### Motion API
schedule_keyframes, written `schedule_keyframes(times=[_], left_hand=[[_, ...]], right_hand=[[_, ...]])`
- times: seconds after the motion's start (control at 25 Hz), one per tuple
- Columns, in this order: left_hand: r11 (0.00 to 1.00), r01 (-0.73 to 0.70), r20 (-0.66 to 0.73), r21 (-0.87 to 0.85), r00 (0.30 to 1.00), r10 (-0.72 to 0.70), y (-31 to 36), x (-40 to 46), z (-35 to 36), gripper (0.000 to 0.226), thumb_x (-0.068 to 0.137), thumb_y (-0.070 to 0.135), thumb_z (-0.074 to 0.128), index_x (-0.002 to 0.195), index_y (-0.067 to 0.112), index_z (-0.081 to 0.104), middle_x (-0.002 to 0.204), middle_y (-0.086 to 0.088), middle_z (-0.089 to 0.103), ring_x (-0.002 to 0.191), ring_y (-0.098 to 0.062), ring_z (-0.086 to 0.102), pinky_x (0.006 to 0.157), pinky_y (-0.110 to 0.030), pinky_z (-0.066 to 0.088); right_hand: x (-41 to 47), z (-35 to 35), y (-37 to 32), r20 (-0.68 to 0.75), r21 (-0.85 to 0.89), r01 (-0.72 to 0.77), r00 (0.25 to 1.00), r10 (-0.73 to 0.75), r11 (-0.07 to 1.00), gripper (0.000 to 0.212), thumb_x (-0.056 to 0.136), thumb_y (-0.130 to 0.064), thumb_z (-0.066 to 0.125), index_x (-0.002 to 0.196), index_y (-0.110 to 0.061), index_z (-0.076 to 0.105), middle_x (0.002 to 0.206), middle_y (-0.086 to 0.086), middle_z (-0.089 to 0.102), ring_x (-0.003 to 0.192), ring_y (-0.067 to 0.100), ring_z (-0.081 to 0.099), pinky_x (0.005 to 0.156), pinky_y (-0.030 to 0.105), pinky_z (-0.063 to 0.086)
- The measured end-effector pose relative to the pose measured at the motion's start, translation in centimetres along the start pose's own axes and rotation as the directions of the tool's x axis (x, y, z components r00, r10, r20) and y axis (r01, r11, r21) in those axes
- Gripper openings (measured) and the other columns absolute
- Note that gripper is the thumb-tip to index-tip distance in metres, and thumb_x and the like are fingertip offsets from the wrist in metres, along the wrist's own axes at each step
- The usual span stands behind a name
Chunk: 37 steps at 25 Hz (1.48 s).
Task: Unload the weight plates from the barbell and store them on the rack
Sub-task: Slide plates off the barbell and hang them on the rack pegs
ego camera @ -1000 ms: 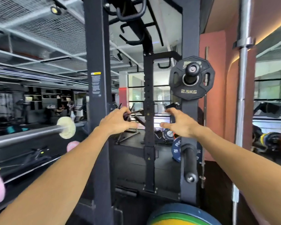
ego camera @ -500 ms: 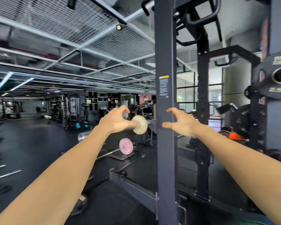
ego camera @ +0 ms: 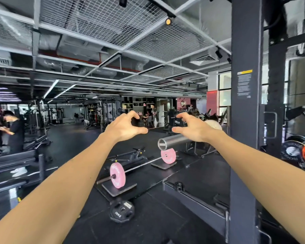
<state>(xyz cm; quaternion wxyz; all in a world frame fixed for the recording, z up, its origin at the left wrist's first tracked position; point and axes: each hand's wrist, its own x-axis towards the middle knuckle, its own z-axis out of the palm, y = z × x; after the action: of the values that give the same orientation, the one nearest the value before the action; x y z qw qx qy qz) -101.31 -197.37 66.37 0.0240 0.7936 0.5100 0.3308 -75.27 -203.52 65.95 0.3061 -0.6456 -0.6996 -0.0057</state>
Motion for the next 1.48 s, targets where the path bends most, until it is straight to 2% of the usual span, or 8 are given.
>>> schedule_keyframes(times=[0.2, 0.36, 0.6, 0.72, 0.92, 1.16, 1.36, 1.48], left_hand=[[0.999, -0.002, -0.022, -0.043, 1.000, 0.001, -3.4, 4.1, 1.0, 0.064, 0.068, 0.067, 0.067, 0.121, 0.038, 0.046, 0.124, -0.004, 0.055, 0.104, -0.023, 0.054, 0.098, -0.045, 0.044], [0.998, -0.057, -0.006, -0.038, 0.998, 0.057, -3.4, 10.0, 4.3, 0.063, 0.070, 0.066, 0.066, 0.123, 0.038, 0.046, 0.134, -0.001, 0.048, 0.114, -0.025, 0.051, 0.098, -0.046, 0.044], [0.981, -0.148, 0.034, -0.123, 0.988, 0.153, -1.2, 18.2, 10.0, 0.064, 0.069, 0.068, 0.067, 0.122, 0.037, 0.048, 0.132, -0.002, 0.050, 0.117, -0.026, 0.050, 0.100, -0.047, 0.043], [0.962, -0.205, 0.076, -0.182, 0.972, 0.221, 0.8, 21.5, 13.7, 0.066, 0.067, 0.068, 0.068, 0.122, 0.037, 0.048, 0.131, -0.003, 0.051, 0.116, -0.027, 0.051, 0.099, -0.046, 0.043], [0.903, -0.313, 0.116, -0.294, 0.926, 0.359, 3.4, 26.3, 19.4, 0.062, 0.066, 0.068, 0.069, 0.117, 0.040, 0.049, 0.127, -0.002, 0.054, 0.110, -0.023, 0.053, 0.092, -0.039, 0.044], [0.808, -0.415, 0.178, -0.419, 0.835, 0.521, 5.5, 30.9, 24.7, 0.067, 0.062, 0.070, 0.069, 0.119, 0.041, 0.049, 0.131, -0.001, 0.052, 0.114, -0.024, 0.052, 0.095, -0.042, 0.045], [0.739, -0.448, 0.216, -0.502, 0.763, 0.609, 7.2, 33.4, 29.3, 0.068, 0.072, 0.063, 0.068, 0.131, 0.036, 0.047, 0.119, 0.005, 0.058, 0.115, -0.023, 0.054, 0.091, -0.035, 0.044], [0.713, -0.468, 0.224, -0.522, 0.732, 0.644, 8.8, 34.5, 31.9, 0.067, 0.085, 0.052, 0.063, 0.143, 0.027, 0.040, 0.137, -0.004, 0.054, 0.121, -0.026, 0.053, 0.101, -0.038, 0.043]], right_hand=[[6.0, 2.8, -0.8, 0.011, -0.010, 0.025, 1.000, -0.025, 1.000, 0.062, 0.082, -0.062, 0.050, 0.137, -0.038, 0.031, 0.148, -0.001, 0.039, 0.128, 0.026, 0.045, 0.107, 0.048, 0.033], [10.5, 4.1, 2.2, -0.001, -0.034, 0.004, 1.000, -0.004, 0.999, 0.064, 0.084, -0.063, 0.049, 0.139, -0.036, 0.031, 0.148, 0.000, 0.039, 0.131, 0.027, 0.043, 0.109, 0.051, 0.029], [14.0, 2.7, 8.7, -0.058, -0.063, -0.131, 0.990, 0.127, 0.989, 0.065, 0.084, -0.062, 0.050, 0.139, -0.035, 0.031, 0.143, 0.000, 0.045, 0.124, 0.026, 0.049, 0.104, 0.048, 0.037], [14.1, 2.0, 12.7, -0.084, -0.070, -0.225, 0.972, 0.219, 0.972, 0.065, 0.084, -0.061, 0.050, 0.140, -0.035, 0.030, 0.145, 0.001, 0.043, 0.128, 0.026, 0.046, 0.105, 0.046, 0.036], [13.2, 1.0, 17.5, -0.189, -0.124, -0.410, 0.904, 0.385, 0.903, 0.066, 0.081, -0.061, 0.052, 0.138, -0.035, 0.033, 0.144, -0.002, 0.045, 0.129, 0.024, 0.045, 0.108, 0.048, 0.032], [12.5, 1.1, 20.2, -0.312, -0.108, -0.597, 0.779, 0.543, 0.795, 0.068, 0.079, -0.058, 0.057, 0.136, -0.027, 0.036, 0.142, 0.004, 0.046, 0.124, 0.026, 0.050, 0.105, 0.046, 0.038], [12.5, 2.8, 21.4, -0.381, -0.043, -0.677, 0.691, 0.615, 0.734, 0.065, 0.083, -0.051, 0.062, 0.137, -0.024, 0.038, 0.124, 0.004, 0.056, 0.101, 0.020, 0.059, 0.086, 0.032, 0.048], [13.4, 3.5, 22.4, -0.369, -0.089, -0.710, 0.675, 0.638, 0.699, 0.062, 0.087, -0.049, 0.058, 0.138, -0.021, 0.037, 0.120, 0.007, 0.058, 0.101, 0.022, 0.060, 0.082, 0.032, 0.050]])
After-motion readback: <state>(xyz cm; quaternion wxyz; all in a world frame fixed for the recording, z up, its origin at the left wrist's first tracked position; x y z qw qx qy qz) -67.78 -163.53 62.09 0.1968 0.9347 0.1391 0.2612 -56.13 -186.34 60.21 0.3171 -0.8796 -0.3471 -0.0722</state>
